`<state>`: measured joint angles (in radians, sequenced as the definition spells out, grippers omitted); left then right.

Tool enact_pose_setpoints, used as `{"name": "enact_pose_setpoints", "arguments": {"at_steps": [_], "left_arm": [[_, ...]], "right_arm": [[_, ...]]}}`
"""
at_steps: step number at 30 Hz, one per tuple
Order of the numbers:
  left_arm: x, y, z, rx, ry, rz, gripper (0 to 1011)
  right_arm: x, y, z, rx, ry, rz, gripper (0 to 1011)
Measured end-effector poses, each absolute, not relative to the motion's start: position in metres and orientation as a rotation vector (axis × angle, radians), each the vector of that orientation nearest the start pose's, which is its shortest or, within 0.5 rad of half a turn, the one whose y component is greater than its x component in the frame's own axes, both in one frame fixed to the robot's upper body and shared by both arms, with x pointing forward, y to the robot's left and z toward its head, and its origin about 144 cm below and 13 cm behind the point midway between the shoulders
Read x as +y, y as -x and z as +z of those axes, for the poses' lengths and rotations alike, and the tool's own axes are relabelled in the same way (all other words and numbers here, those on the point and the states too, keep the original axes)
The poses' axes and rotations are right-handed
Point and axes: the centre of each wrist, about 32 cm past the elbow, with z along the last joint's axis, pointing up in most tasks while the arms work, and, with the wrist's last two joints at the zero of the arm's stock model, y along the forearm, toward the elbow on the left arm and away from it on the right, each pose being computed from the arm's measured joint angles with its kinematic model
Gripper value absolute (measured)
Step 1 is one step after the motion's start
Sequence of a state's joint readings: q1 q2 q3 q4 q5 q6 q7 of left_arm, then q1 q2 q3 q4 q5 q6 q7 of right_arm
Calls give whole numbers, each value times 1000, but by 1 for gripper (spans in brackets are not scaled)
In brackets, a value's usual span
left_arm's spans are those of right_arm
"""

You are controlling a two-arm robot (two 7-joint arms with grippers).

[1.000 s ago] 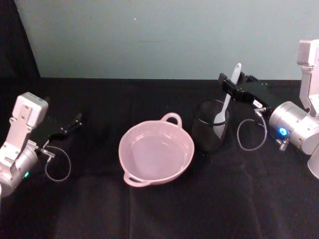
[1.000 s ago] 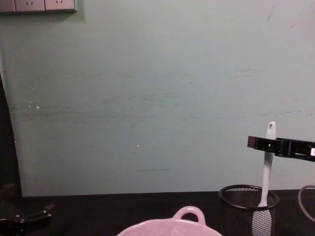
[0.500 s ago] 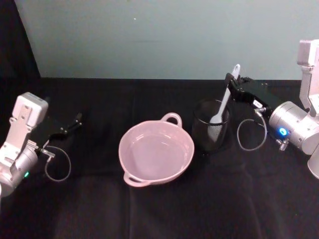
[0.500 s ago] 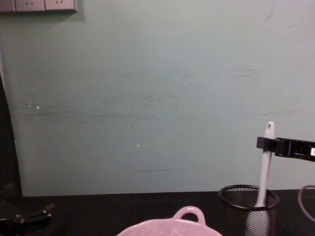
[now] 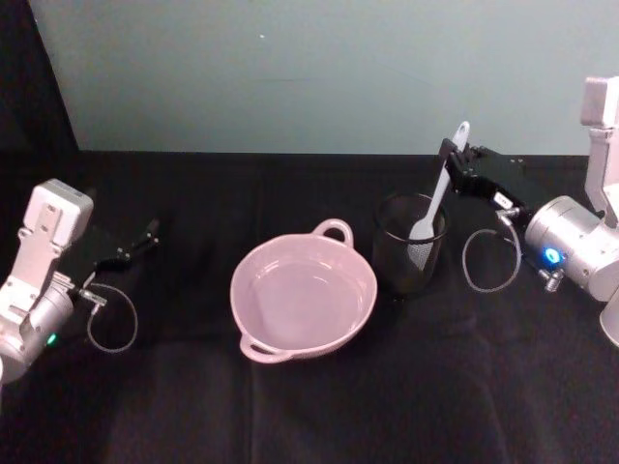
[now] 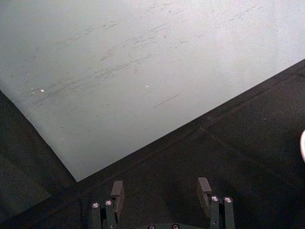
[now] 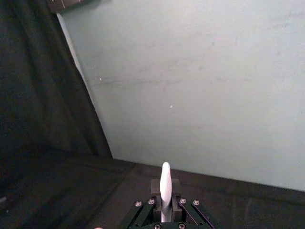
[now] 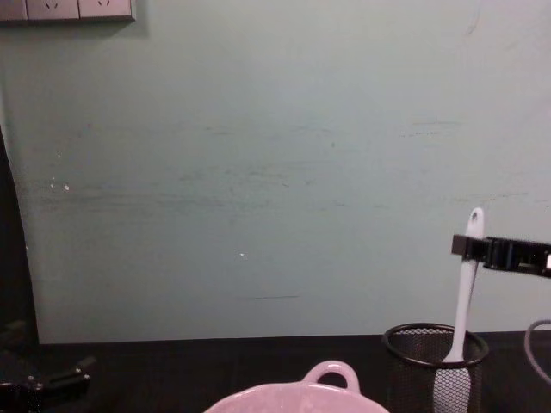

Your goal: Use the one hand to pick up the spoon and stir the clear water in the bowl.

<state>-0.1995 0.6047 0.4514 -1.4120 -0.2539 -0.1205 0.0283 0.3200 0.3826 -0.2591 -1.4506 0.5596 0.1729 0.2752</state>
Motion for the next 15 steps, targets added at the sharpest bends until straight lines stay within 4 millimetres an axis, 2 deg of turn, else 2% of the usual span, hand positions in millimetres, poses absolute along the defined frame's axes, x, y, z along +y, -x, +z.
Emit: {"name": "enact_pose_setpoints", "arguments": {"at_steps": [7,15], "left_arm": [[310,-489,1140,-285,-305,1248,1011],[310,-489,1140,-285,-304,1248,1011]], "right_arm": [[-278,-529,1222,95,-70,-1098,125],[-285,-522,1245,109,-97,-1078,124]]}}
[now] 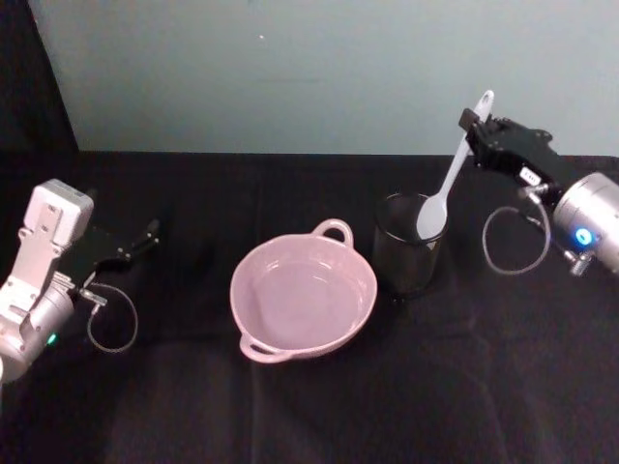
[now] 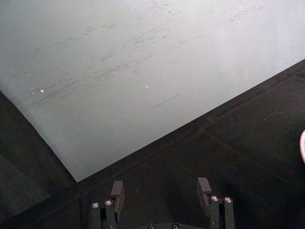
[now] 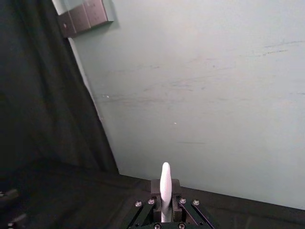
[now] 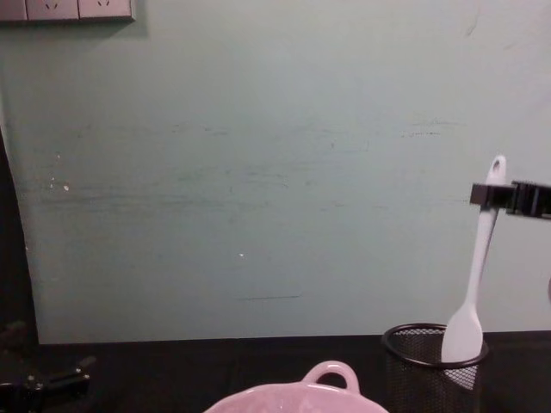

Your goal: Use the one hand to pick up the spoon and stir the clear water in the bowl.

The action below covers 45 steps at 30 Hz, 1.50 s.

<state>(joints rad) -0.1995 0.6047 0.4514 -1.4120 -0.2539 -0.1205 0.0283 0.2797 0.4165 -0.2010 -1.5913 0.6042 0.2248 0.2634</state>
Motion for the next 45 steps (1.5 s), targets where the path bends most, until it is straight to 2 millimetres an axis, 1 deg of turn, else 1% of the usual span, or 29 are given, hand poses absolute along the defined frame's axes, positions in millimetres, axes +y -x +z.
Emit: {"name": "enact_pose_setpoints", "arguments": {"at_steps": [3,4,6,7,8,14,19,26,32,36,39,40,41,44,45], "left_arm": [[310,-489,1140,-285,-304,1248,1011],[310,-489,1140,-285,-304,1248,1011],[310,-489,1140,-285,-304,1248,1011],[310,-489,1140,-285,-304,1248,1011],[310,-489,1140,-285,-305,1248,1011],[310,-489,1140,-285,-305,1248,1011],[310,-489,1140,-285,-304,1248,1011],[310,-489,1140,-285,-304,1248,1011],[310,-489,1140,-285,-304,1248,1011],[310,-489,1140,-285,-304,1248,1011],[310,-489,1140,-285,-304,1248,1011],[310,-489,1140,-285,-304,1248,1011],[310,-489,1140,-285,-304,1248,1011],[310,-489,1140,-285,-304,1248,1011],[310,-489,1140,-285,-304,1248,1011]], "right_arm": [[-289,-521,1261,119,-104,-1057,124],[-289,-521,1261,119,-104,-1057,124],[-294,-521,1274,123,-105,-1033,124],[-294,-521,1274,123,-105,-1033,124],[-296,-522,1281,123,-108,-1021,124],[-298,-520,1305,97,-131,-967,124],[-290,-516,1319,61,-135,-909,124],[-268,-508,1333,6,-109,-808,124],[-251,-506,1333,-21,-77,-749,125],[-237,-506,1327,-41,-52,-710,124],[-224,-510,1316,-54,-34,-677,124],[-224,-510,1316,-54,-34,-677,124],[-216,-513,1308,-57,-26,-659,125],[-209,-515,1300,-64,-22,-648,125],[-205,-517,1294,-74,-23,-644,125]]}}
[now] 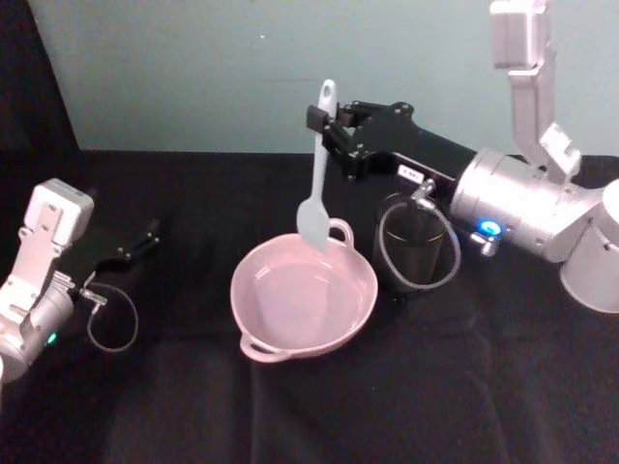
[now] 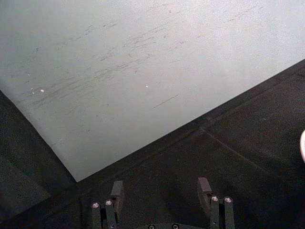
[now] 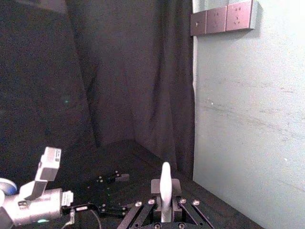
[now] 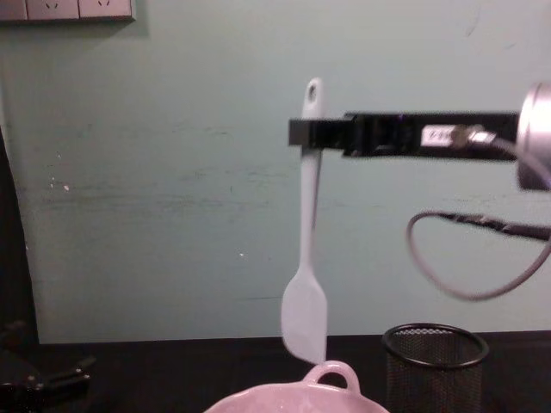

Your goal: Use the one hand to pick up the spoon and stir the clear water in the bowl.

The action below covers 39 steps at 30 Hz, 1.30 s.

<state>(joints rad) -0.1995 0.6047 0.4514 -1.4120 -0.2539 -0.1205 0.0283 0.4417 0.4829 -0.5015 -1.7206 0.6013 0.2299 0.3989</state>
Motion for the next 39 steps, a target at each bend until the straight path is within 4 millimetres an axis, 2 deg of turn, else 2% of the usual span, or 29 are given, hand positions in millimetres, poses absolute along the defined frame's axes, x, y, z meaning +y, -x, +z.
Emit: {"name": "enact_pose_setpoints", "arguments": {"at_steps": [14,18,39], "left_arm": [[310,-489,1140,-285,-304,1248,1011],[310,-489,1140,-285,-305,1248,1011],[310,-489,1140,-285,-305,1248,1011]], "right_arm": [[-191,-525,1240,-129,-33,-606,124],[-189,-524,1231,-122,-20,-595,124],[-187,-520,1215,-52,38,-517,124]]}}
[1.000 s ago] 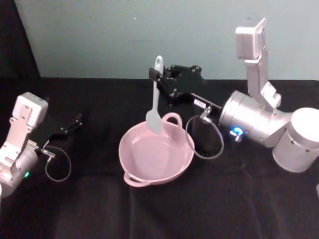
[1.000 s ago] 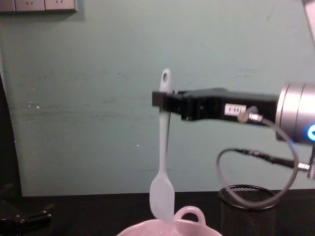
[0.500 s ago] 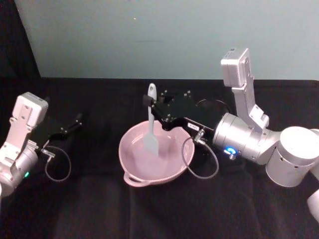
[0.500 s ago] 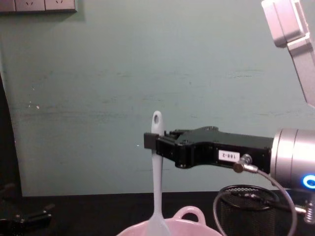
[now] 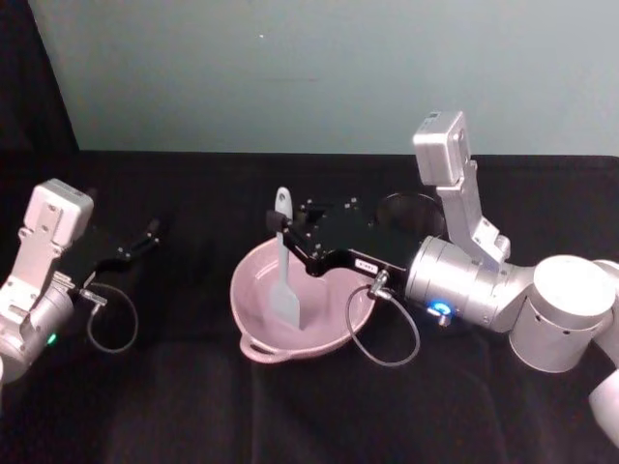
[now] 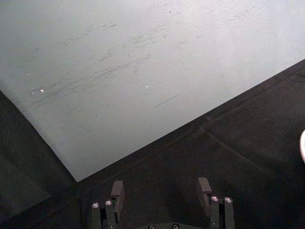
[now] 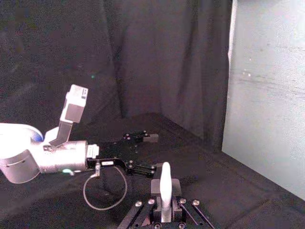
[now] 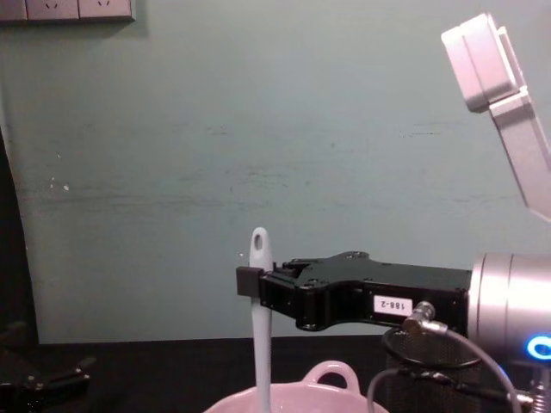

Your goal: Use the one hand to pick up the spoon and stir the clear water in the bowl.

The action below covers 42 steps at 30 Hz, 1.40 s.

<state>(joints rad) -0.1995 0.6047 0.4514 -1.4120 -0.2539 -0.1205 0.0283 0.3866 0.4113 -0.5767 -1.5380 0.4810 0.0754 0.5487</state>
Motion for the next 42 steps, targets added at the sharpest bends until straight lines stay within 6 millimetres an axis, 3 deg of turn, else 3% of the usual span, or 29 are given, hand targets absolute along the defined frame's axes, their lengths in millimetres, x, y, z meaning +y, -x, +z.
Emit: {"name": "enact_pose_setpoints", "arguments": {"at_steps": [22,42], "left_arm": [[310,-489,1140,-285,-304,1248,1011],[310,-489,1140,-285,-304,1248,1011]], "right_arm": [[-155,-529,1200,-147,11,-631,124],[-179,-539,1203,-182,20,-708,125]]}}
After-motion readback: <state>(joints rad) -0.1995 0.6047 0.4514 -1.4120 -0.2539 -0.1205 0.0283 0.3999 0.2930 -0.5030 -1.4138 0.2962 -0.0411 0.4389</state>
